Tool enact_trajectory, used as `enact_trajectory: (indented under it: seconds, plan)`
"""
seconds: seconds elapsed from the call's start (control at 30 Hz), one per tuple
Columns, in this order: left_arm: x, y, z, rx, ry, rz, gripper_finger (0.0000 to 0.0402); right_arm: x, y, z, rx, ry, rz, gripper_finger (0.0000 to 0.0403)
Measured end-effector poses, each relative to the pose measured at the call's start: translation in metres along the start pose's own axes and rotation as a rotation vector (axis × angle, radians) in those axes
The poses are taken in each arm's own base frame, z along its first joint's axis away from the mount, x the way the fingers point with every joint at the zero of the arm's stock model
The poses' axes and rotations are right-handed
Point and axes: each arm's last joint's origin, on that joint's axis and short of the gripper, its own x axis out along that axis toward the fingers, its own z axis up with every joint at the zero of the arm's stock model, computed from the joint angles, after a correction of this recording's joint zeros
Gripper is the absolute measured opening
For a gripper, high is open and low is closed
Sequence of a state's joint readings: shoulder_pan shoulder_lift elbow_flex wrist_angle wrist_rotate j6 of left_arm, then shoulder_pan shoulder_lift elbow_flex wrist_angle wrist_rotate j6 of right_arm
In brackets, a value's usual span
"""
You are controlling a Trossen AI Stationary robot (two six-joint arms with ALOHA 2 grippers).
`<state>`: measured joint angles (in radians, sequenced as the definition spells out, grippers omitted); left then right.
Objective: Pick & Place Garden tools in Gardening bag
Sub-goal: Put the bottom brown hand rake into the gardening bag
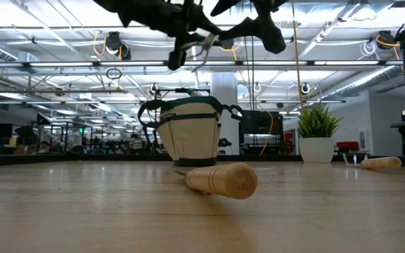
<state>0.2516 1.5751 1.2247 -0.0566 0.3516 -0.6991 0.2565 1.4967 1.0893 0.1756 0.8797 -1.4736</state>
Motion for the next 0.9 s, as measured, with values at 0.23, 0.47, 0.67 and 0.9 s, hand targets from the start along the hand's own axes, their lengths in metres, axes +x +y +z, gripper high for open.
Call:
enact_trajectory:
  seconds: [0.23, 0.47, 0.67, 0.9]
  plan:
    - [-0.014, 0.016, 0.010, 0.005, -0.063, 0.156, 0.0062, 0.000, 0.000, -0.002, 0.048, 0.066, -0.006, 0.0218]
    - [-0.033, 0.016, 0.024, 0.066, -0.195, 0.244, 0.0062, -0.001, 0.001, -0.004, 0.142, 0.130, -0.016, 0.0213]
    - [-0.045, 0.014, 0.035, 0.193, -0.322, 0.328, 0.0062, -0.001, 0.002, -0.008, 0.262, 0.248, -0.041, 0.0214]
    - [-0.050, 0.015, 0.047, 0.345, -0.400, 0.346, 0.0062, -0.001, 0.004, -0.011, 0.329, 0.275, -0.037, 0.0211]
